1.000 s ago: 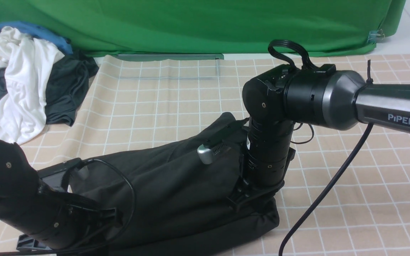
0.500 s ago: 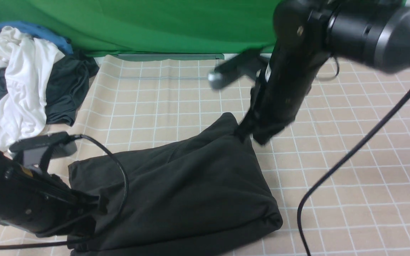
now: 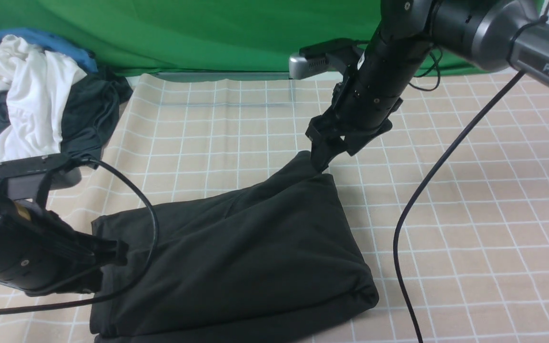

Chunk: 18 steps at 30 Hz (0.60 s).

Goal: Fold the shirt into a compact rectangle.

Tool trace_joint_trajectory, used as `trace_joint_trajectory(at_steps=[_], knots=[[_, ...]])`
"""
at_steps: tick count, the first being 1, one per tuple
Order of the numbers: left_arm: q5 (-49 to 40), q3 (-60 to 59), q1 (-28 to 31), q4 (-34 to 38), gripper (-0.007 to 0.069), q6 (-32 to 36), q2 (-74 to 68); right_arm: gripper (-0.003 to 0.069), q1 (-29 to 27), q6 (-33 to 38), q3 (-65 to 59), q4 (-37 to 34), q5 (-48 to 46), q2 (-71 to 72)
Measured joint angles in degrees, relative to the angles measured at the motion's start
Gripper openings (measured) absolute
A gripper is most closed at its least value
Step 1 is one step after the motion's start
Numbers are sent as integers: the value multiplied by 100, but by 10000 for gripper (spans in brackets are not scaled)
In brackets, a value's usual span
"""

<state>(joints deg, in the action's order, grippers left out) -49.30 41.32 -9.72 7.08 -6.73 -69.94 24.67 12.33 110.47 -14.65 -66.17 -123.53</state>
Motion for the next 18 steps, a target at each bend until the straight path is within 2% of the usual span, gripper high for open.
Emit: trace_joint_trajectory(at_steps=[8, 15, 17, 18], knots=[[-43, 0, 0, -163, 18, -235, 11, 594, 0, -2, 137, -69, 667, -418], [-169, 0, 0, -137, 18, -235, 11, 576, 0, 272, 180, -594, 1095, -801], [-184, 0, 0, -76, 18, -235, 11, 494, 0, 382, 204, -637, 1106, -903], [-196, 0, 0, -52, 18, -235, 11, 428, 0, 427, 212, -640, 1127, -925]])
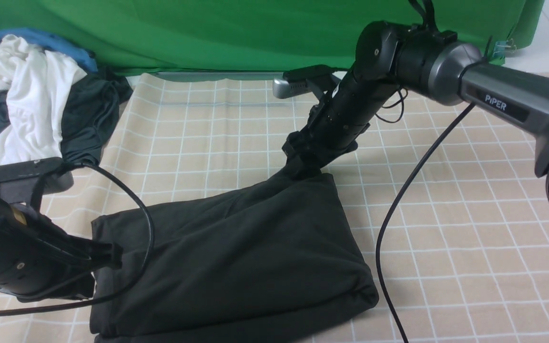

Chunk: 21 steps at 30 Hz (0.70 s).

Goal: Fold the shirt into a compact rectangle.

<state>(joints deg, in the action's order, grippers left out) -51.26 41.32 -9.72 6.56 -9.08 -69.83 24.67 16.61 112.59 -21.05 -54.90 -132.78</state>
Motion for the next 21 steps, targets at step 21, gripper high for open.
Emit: trace_joint_trajectory(at_steps=[21], knots=[[-239, 0, 0, 13, 18, 0, 643, 96, -1075, -911, 412, 1078, -500, 128]])
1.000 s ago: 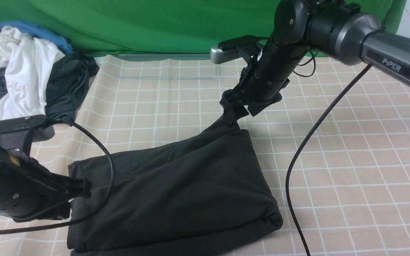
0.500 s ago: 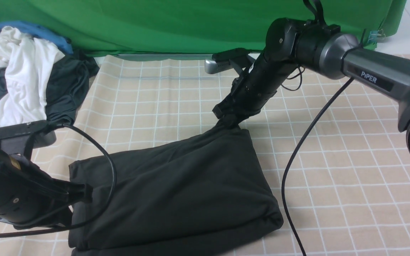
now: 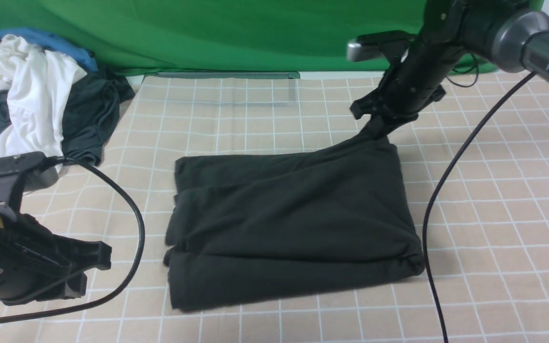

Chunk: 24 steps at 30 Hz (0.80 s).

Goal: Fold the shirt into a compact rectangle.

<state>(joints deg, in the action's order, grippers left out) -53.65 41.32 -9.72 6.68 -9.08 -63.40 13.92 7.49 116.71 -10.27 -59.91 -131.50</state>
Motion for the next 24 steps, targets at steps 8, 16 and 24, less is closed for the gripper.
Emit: trace_joint_trajectory(at_steps=[8, 16, 24], knots=[[-236, 0, 0, 55, 18, 26, 44, 311, -58, -383, 7, 1136, -742, 123], [-322, 189, 0, 158, 18, 297, 114, 142, -136, -435, -365, 1701, -925, 1437], [-341, 189, 0, 221, 18, 501, 1004, 36, -136, -650, -2081, 1715, -670, 4250]])
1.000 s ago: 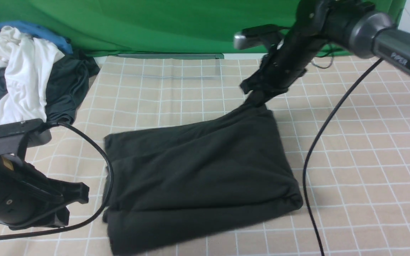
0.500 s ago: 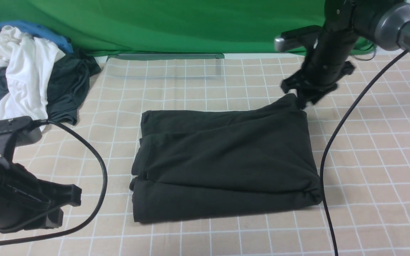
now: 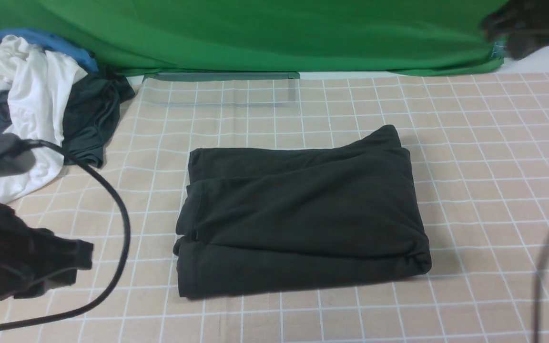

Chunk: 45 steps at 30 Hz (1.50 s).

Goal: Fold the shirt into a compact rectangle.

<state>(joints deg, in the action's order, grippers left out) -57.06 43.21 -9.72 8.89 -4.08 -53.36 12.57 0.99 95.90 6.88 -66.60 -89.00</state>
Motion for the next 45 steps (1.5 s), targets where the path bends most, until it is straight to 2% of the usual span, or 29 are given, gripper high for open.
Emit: trace_joint_trajectory(at_steps=[7, 13, 19, 24, 31, 39, 45], knots=[[28, 0, 0, 15, 18, 15, 1084, 36, 0, -305, -2309, 8, 1504, 2741], [503, 0, 0, 15, 19, 15, 2233, 36, 0, -406, -5036, 8, 4146, 5582], [1024, -162, 0, -10, 19, 15, 2856, 36, 0, -406, -6814, 8, 6301, 7383], [1212, -490, 0, -24, 19, 17, 2967, 41, 0, -406, -7286, 8, 6836, 7909], [1392, -848, 0, 73, 19, 21, 2967, 77, 0, -447, -7310, 8, 6887, 7950], [1756, -864, 0, 707, 19, 21, 2967, 112, 0, -453, -7337, 8, 6882, 7950], [1954, -866, 0, 758, 19, 21, 2967, 132, 0, -479, -7337, 8, 6877, 7950]])
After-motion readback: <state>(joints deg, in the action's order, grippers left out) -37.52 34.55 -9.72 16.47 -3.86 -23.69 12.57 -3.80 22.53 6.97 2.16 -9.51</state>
